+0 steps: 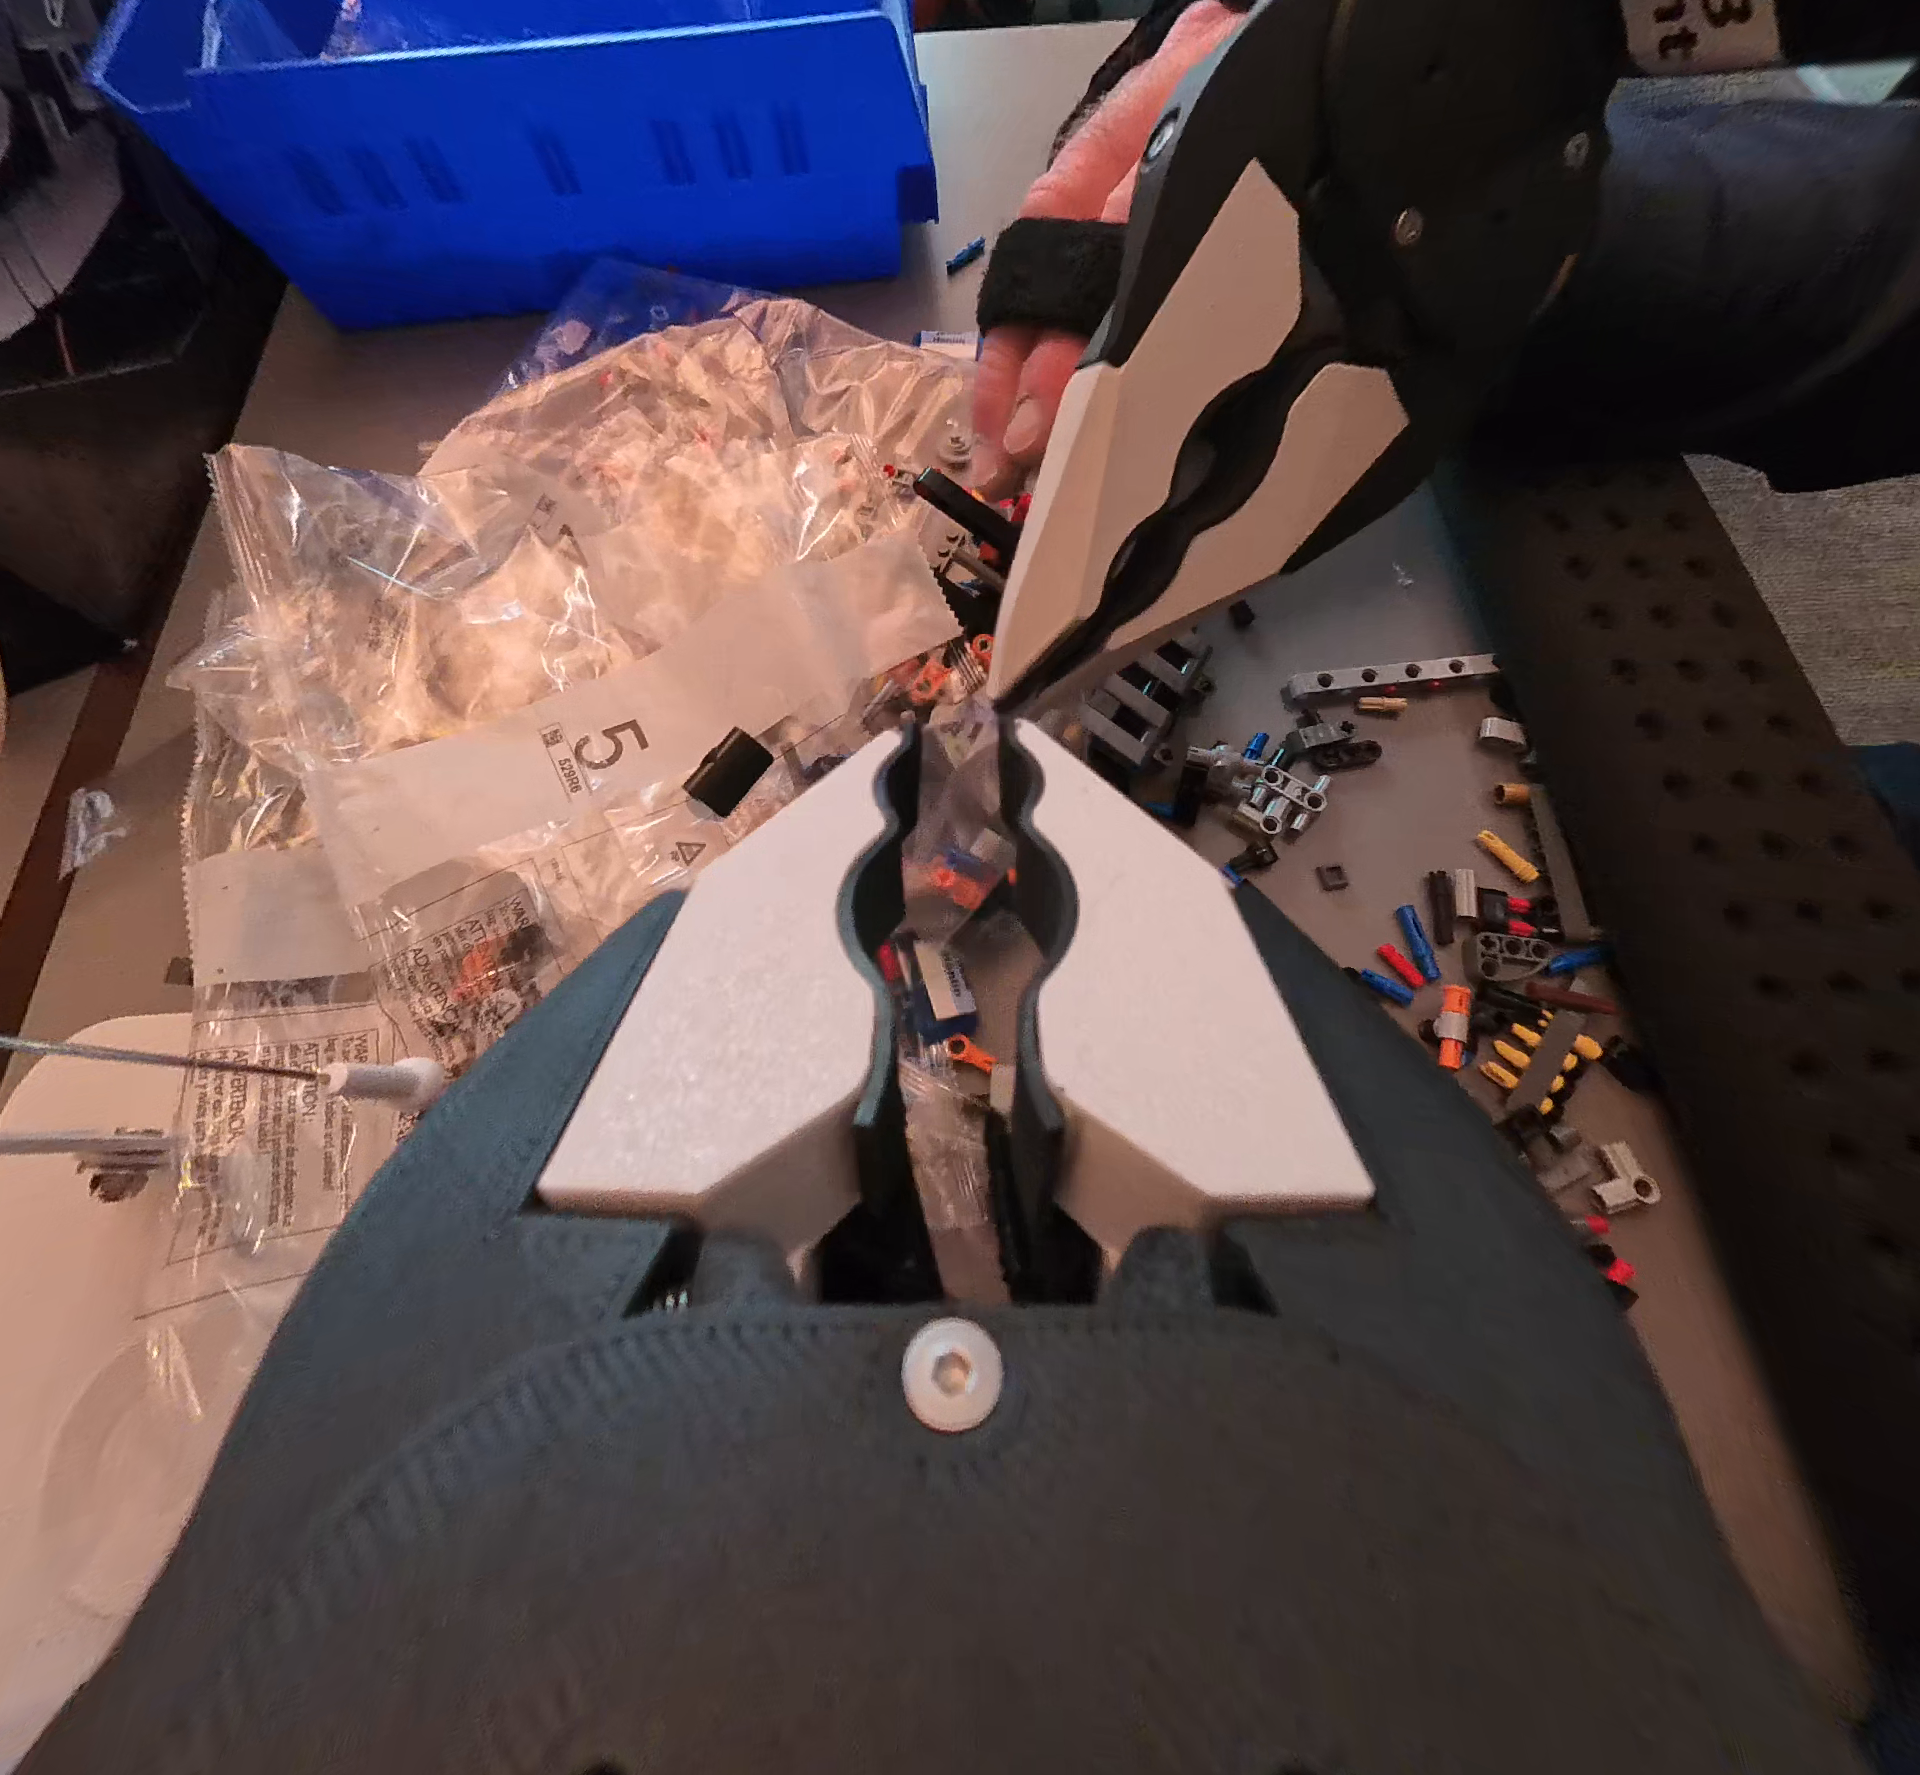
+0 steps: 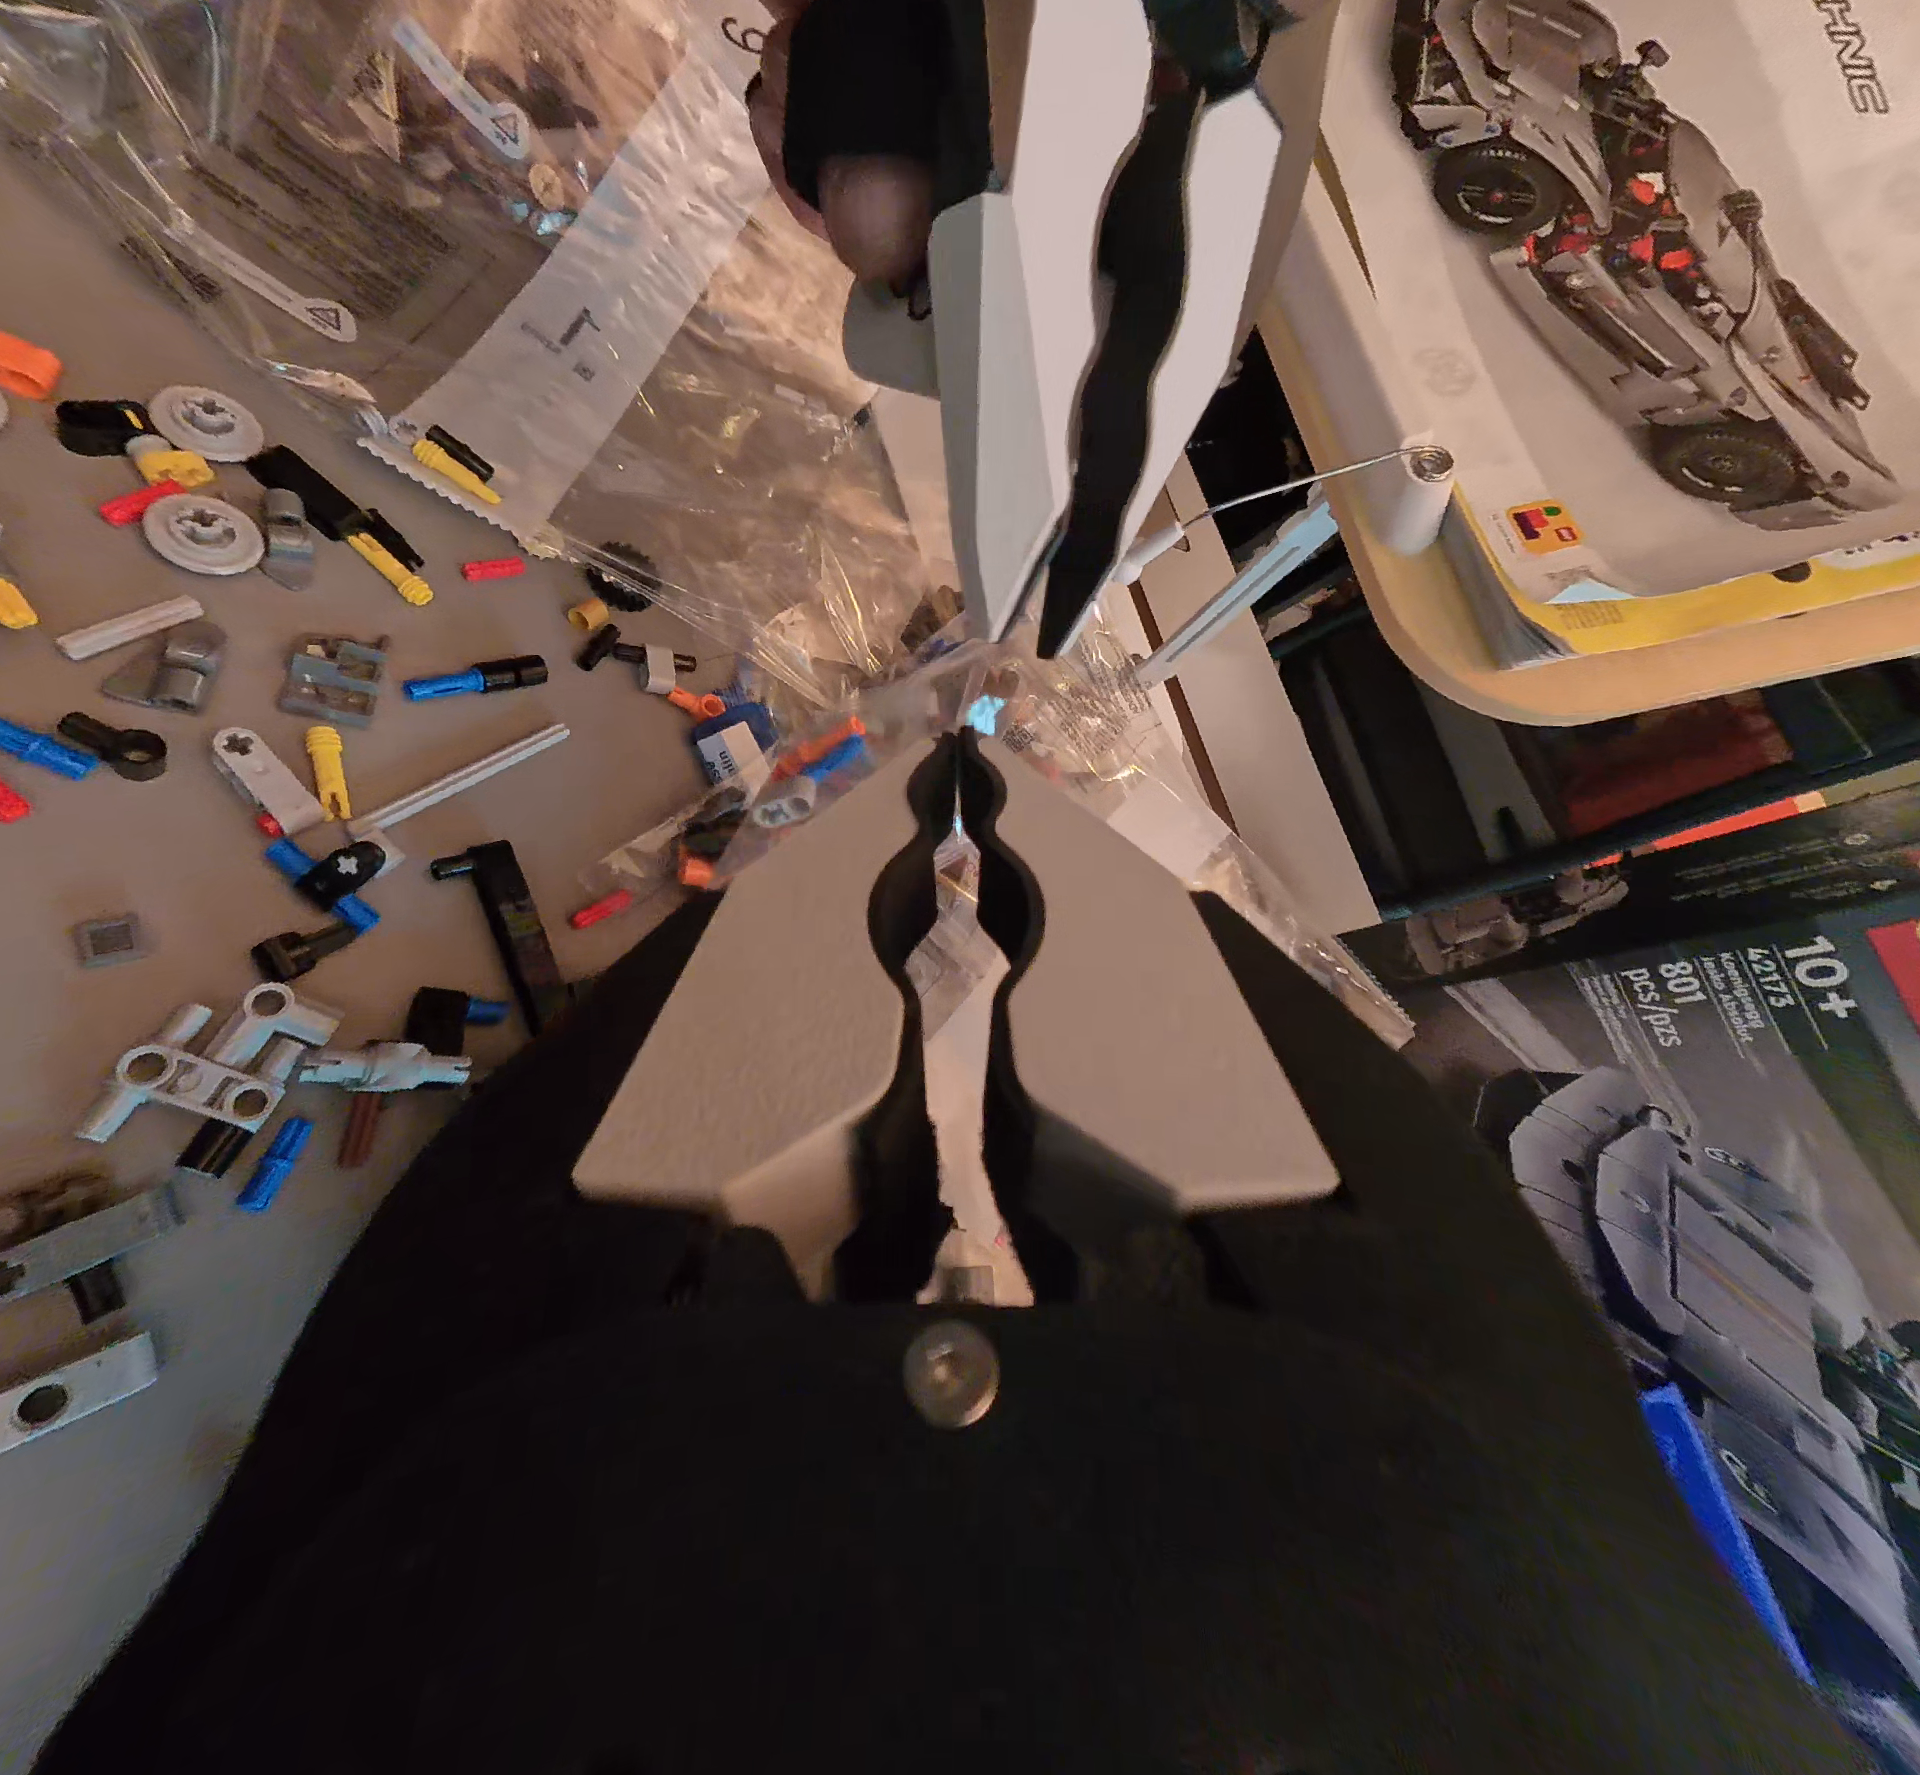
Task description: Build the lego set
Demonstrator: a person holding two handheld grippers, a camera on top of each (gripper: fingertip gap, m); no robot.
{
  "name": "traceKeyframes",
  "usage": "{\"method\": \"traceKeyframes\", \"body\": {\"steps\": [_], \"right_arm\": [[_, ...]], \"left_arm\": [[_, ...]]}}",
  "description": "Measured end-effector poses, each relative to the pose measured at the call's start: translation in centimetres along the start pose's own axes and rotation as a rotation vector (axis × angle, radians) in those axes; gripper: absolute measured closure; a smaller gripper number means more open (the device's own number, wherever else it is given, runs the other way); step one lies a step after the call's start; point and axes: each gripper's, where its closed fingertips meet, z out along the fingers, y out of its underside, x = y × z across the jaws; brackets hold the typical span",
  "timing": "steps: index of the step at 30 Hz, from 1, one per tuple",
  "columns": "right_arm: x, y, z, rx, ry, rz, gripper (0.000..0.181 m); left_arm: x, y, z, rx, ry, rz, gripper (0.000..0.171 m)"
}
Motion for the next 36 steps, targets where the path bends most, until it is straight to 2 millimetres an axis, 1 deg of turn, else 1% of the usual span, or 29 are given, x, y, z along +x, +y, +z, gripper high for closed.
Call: {"method": "traceKeyframes", "body": {"steps": [3, 6, 11, 19, 24, 28, 31, 34, 36], "right_arm": [[0.0, -0.2, -0.2, 0.030, -0.016, 0.023, 0.181], [-0.1, -0.3, -0.3, 0.048, -0.026, 0.039, 0.181], [0.1, -0.6, -0.5, 0.074, -0.033, 0.059, 0.181], [0.1, -0.6, -0.5, 0.086, -0.047, 0.095, 0.181], [0.5, -0.9, -0.8, 0.130, -0.065, 0.176, 0.173], [1.9, -1.8, -1.7, 0.222, -0.072, 0.319, 0.169], [2.8, -1.9, -2.2, 0.263, -0.084, 0.426, 0.169], [2.3, -1.3, -1.7, 0.231, -0.138, 0.489, 0.162], [1.9, -0.9, -1.3, 0.195, -0.147, 0.481, 0.160]], "left_arm": [[0.1, 0.6, 0.2, -0.012, 0.017, -0.006, 0.153], [0.1, 0.8, 0.4, -0.004, 0.026, -0.015, 0.153], [0.2, 1.2, 0.7, -0.005, 0.043, -0.007, 0.161], [0.4, 0.3, 0.5, 0.028, 0.030, 0.066, 0.171], [0.3, 0.1, 0.3, 0.032, 0.009, 0.099, 0.171], [0.6, -0.3, 0.2, 0.027, -0.006, 0.142, 0.171], [0.7, 0.0, 0.6, -0.021, -0.021, 0.168, 0.171], [1.0, -0.1, 1.1, -0.046, -0.023, 0.195, 0.171], [1.2, 0.0, 1.4, -0.076, -0.025, 0.216, 0.171]]}}
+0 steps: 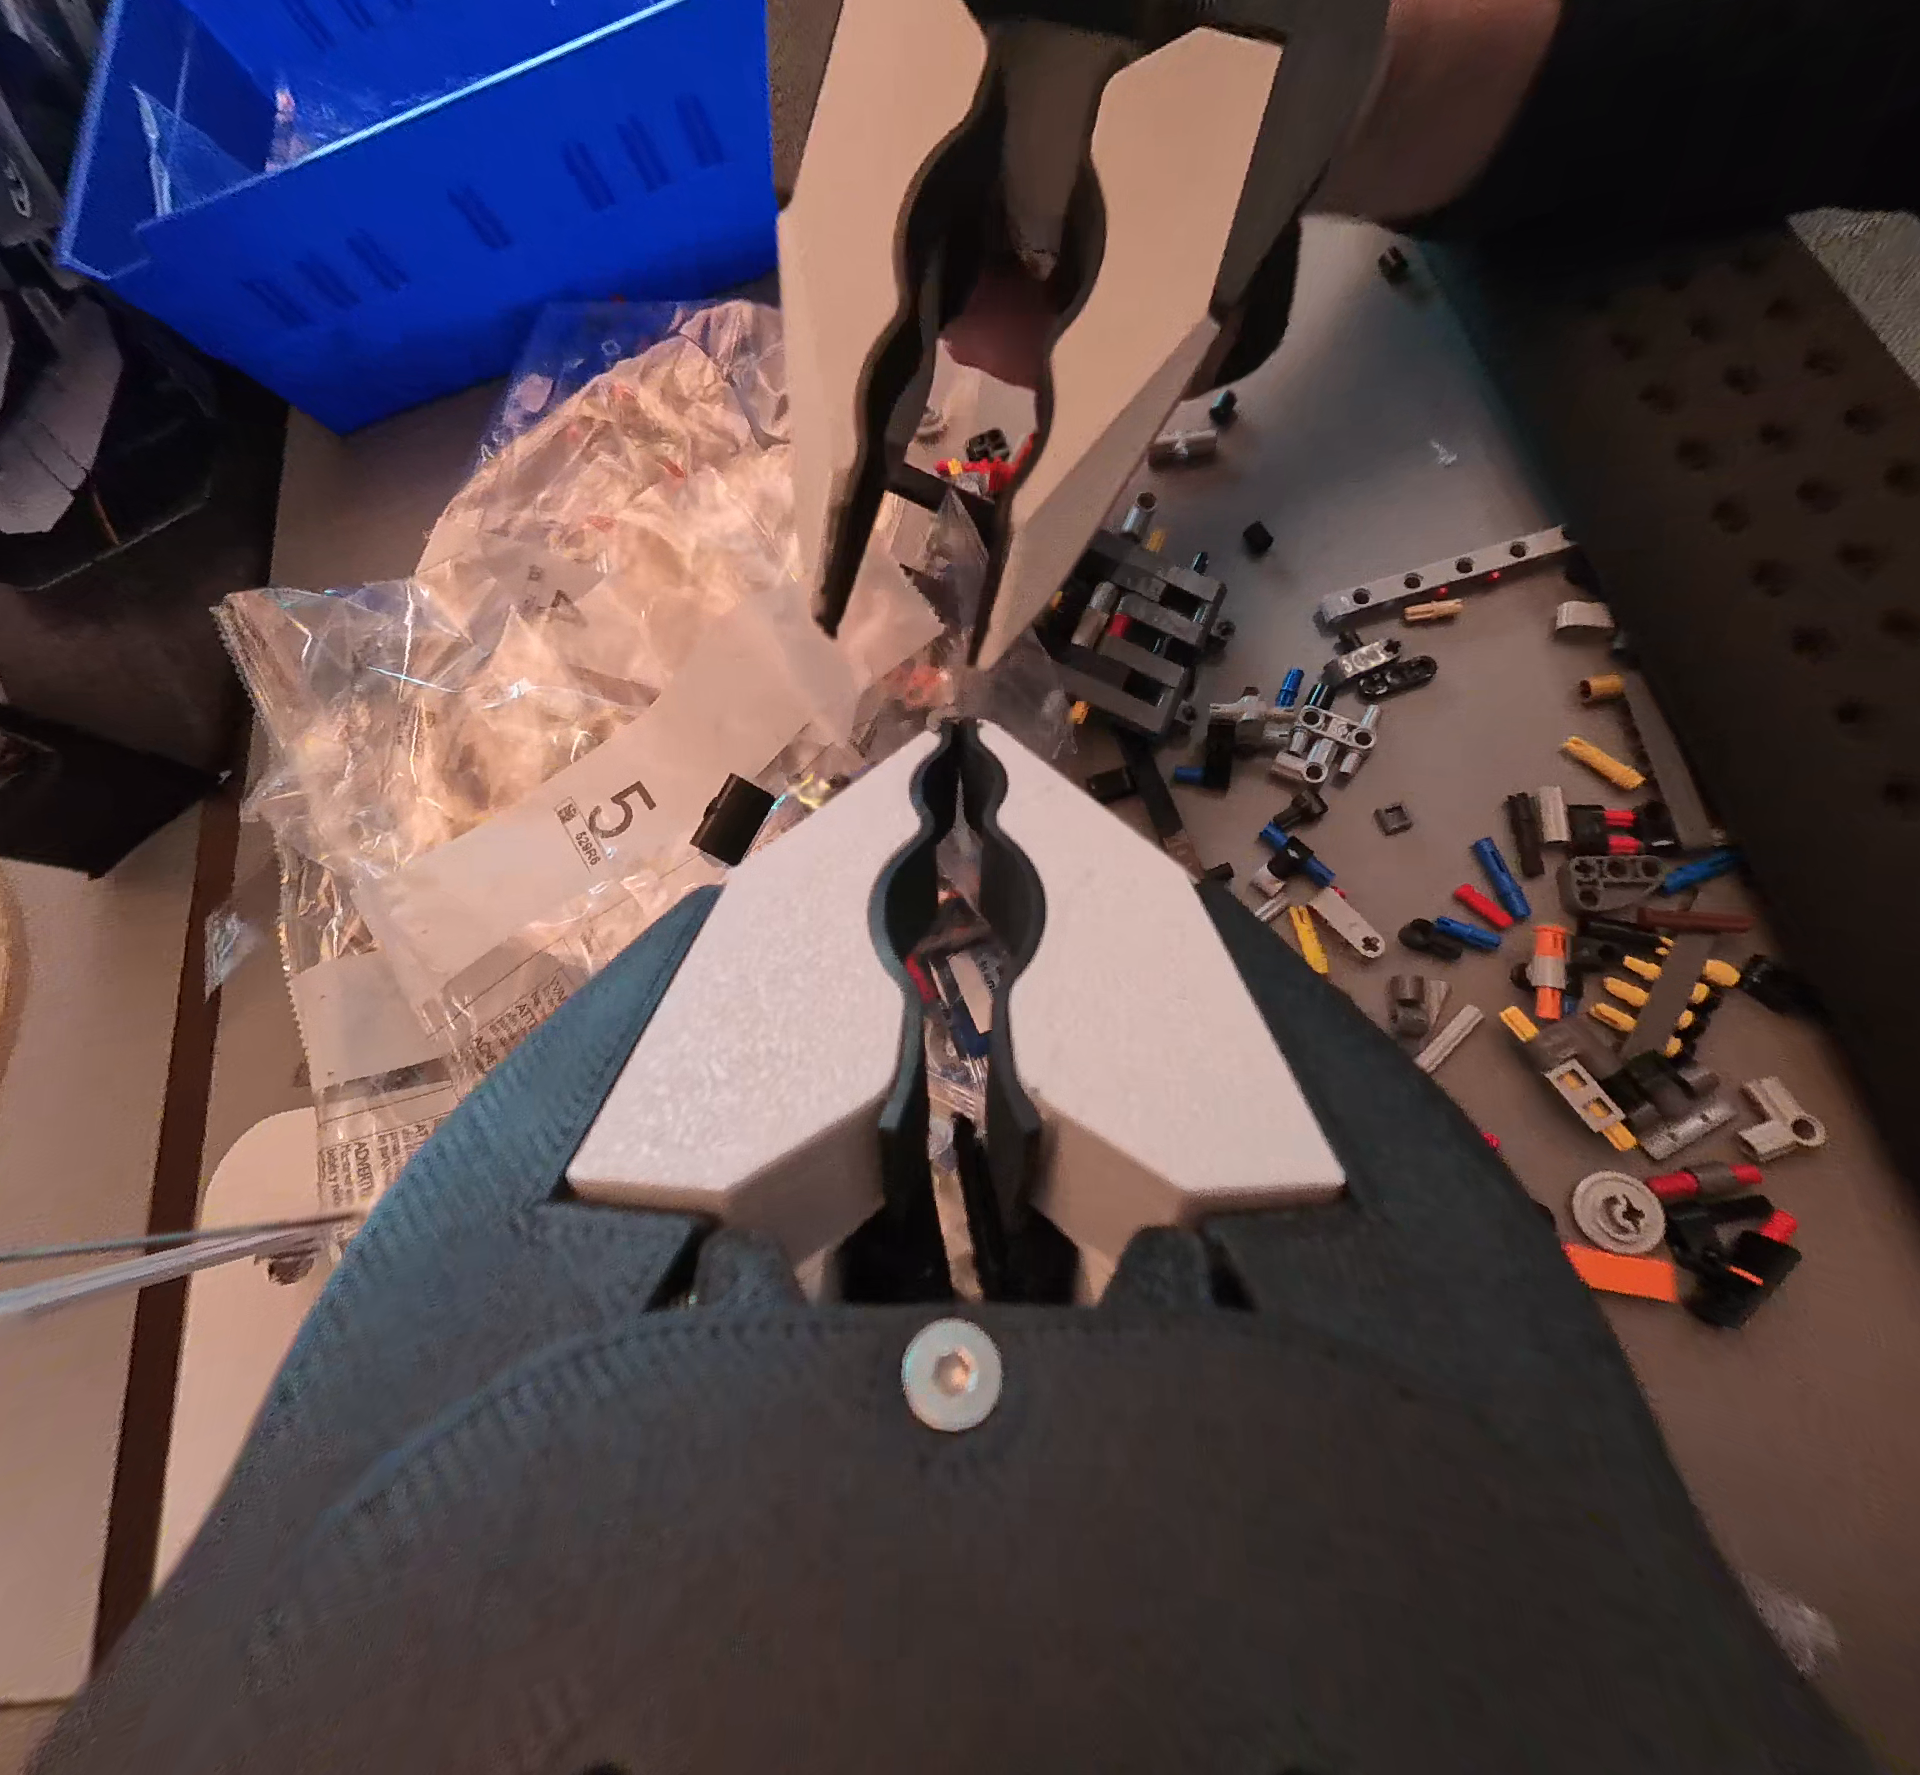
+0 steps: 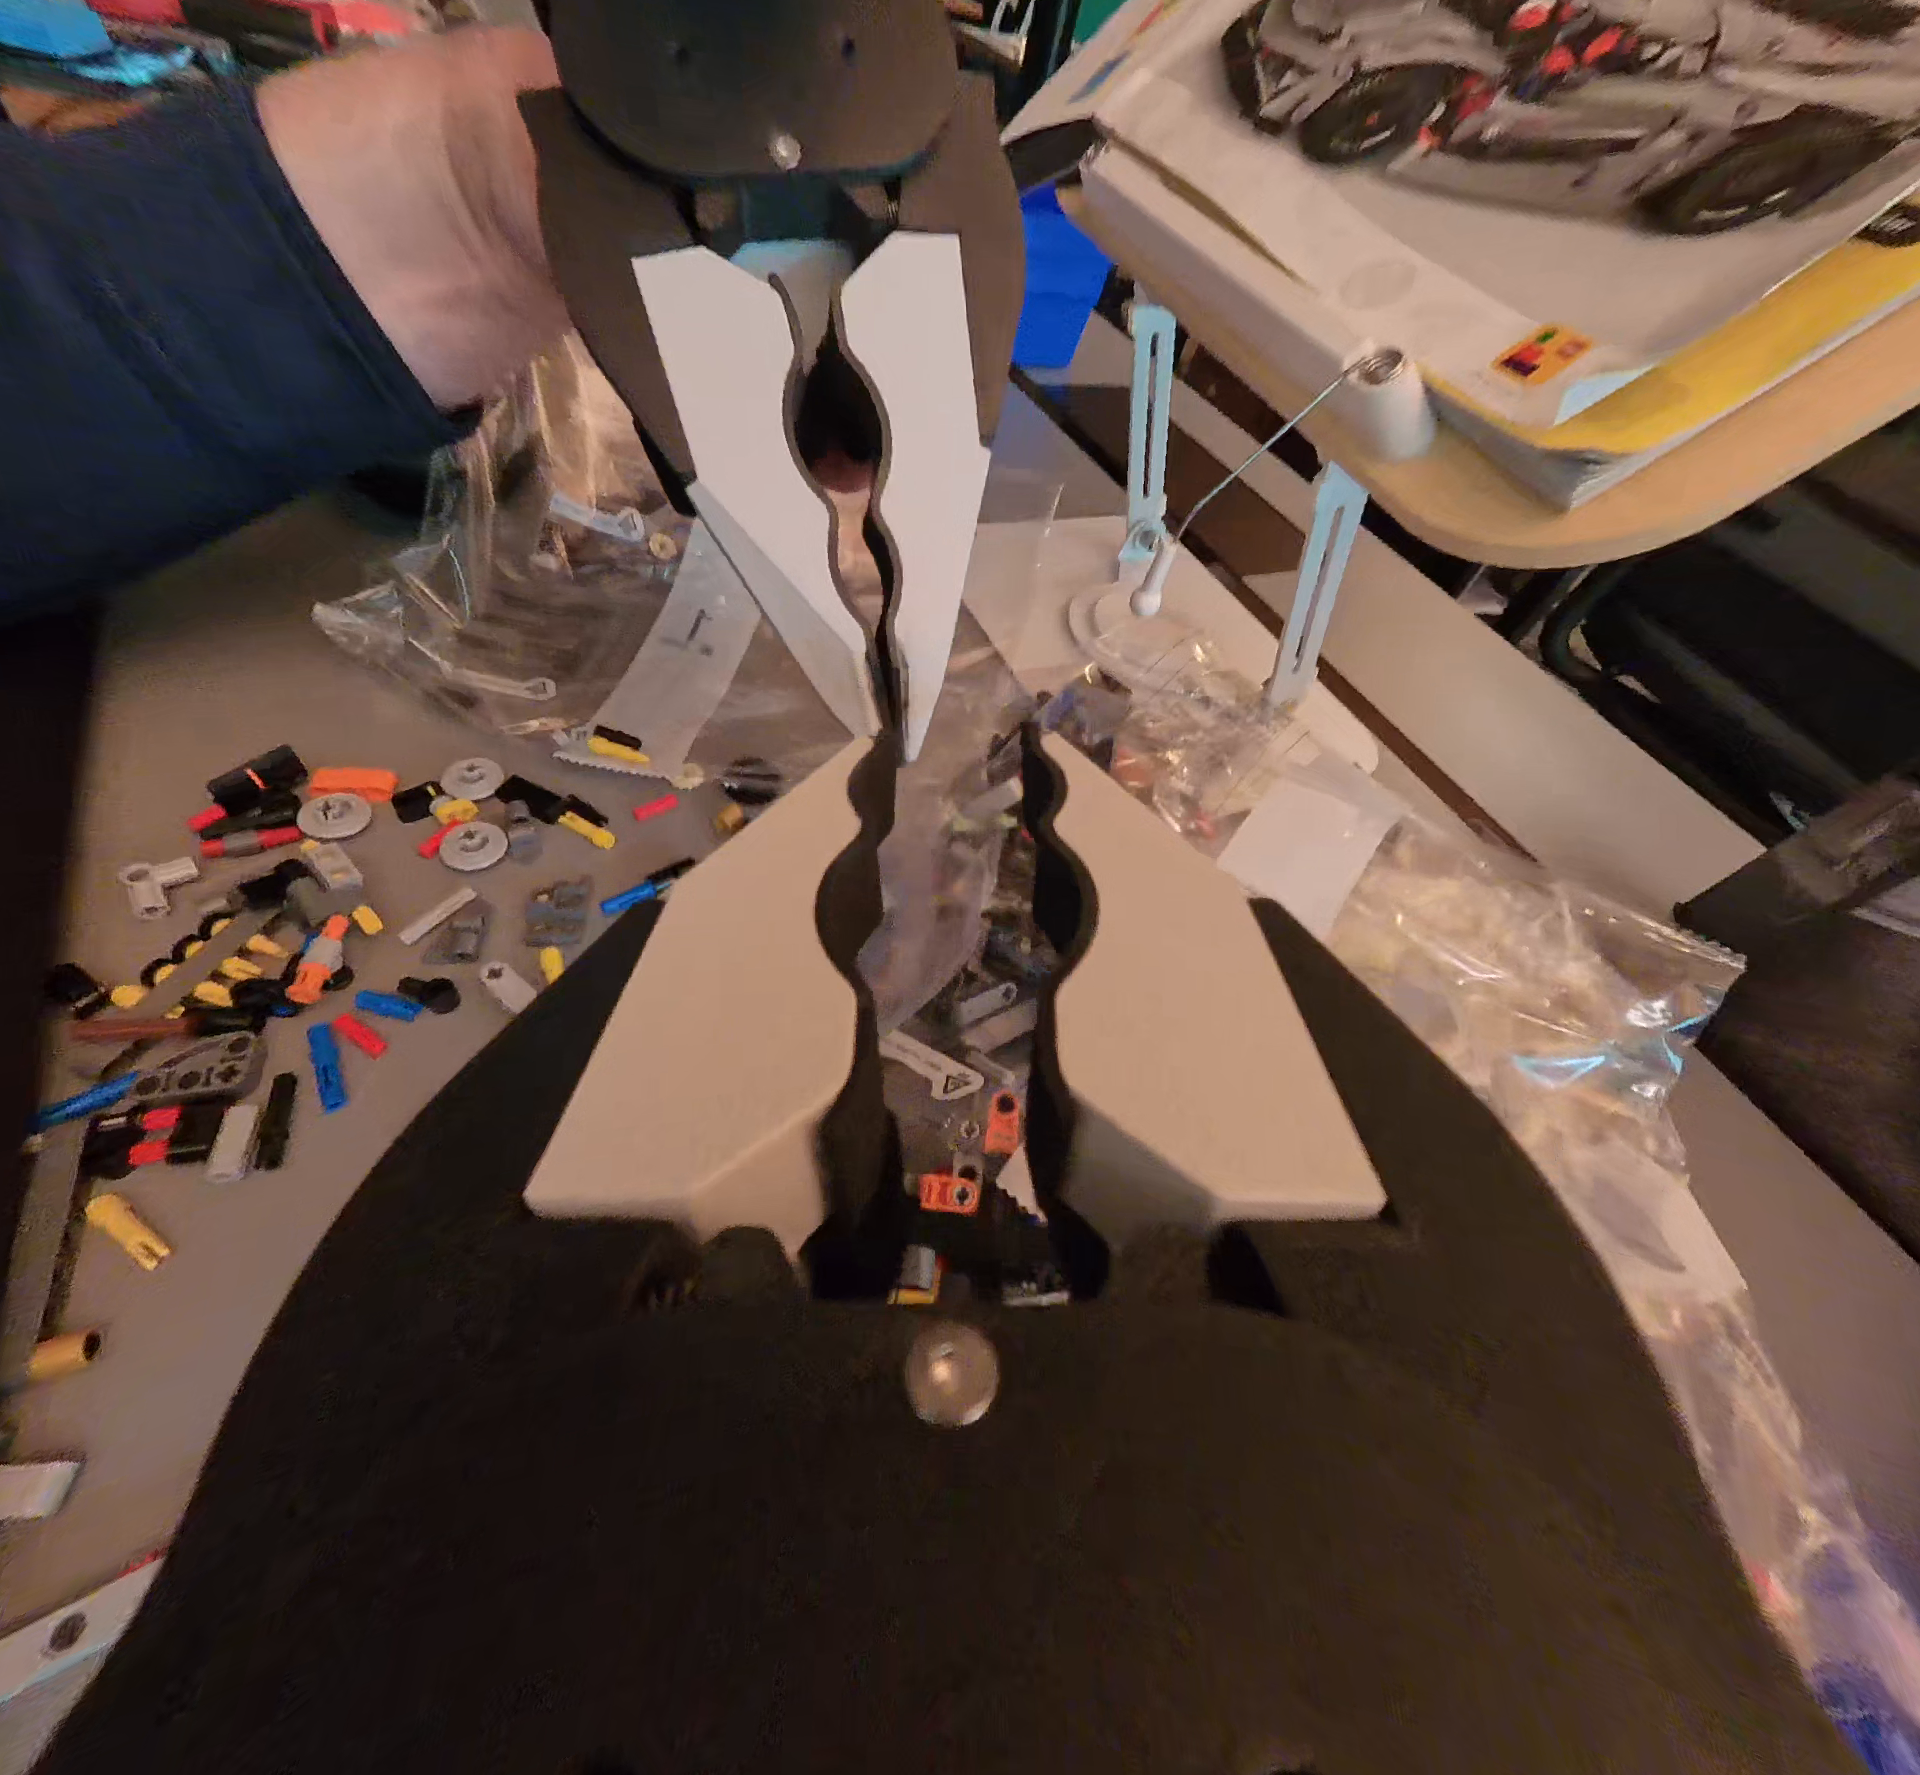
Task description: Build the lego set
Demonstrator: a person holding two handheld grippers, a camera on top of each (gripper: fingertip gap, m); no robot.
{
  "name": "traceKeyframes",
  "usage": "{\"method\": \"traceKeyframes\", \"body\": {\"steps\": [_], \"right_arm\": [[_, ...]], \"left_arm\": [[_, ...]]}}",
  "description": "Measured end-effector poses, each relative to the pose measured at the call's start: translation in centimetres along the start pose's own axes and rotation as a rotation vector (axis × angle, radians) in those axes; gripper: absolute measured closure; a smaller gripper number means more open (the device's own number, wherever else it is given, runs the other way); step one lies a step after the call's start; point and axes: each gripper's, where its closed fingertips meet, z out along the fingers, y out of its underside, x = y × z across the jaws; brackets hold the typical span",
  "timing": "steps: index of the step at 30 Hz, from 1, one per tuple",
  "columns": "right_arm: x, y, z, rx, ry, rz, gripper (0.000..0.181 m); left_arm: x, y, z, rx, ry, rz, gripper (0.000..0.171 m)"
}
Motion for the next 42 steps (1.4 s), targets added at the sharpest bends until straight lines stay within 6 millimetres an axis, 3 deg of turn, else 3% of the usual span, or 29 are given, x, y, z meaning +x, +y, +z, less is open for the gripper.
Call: {"method": "traceKeyframes", "body": {"steps": [9, 22, 29, 34, 39, 42], "right_arm": [[0.4, -0.6, -0.6, 0.034, -0.009, 0.055, 0.162], [0.0, 2.5, 0.1, -0.141, -0.029, 0.012, 0.163], [-0.7, 3.7, 0.3, -0.206, -0.062, -0.017, 0.176], [0.1, 3.7, 0.3, -0.207, -0.018, -0.007, 0.181], [0.7, 3.1, 0.2, -0.162, 0.010, 0.024, 0.181], [1.2, 2.9, 0.1, -0.146, 0.026, 0.035, 0.181]], "left_arm": [[0.9, -0.3, 0.8, -0.086, 0.008, 0.067, 0.171], [1.5, -0.2, 1.0, -0.130, 0.022, 0.088, 0.171], [1.5, -0.4, 0.9, -0.126, 0.017, 0.095, 0.171], [1.6, -0.6, 0.8, -0.112, 0.024, 0.085, 0.171], [1.0, -1.3, 0.3, -0.069, -0.010, 0.077, 0.171], [-0.4, -1.9, -0.4, -0.047, -0.106, 0.067, 0.168]]}}
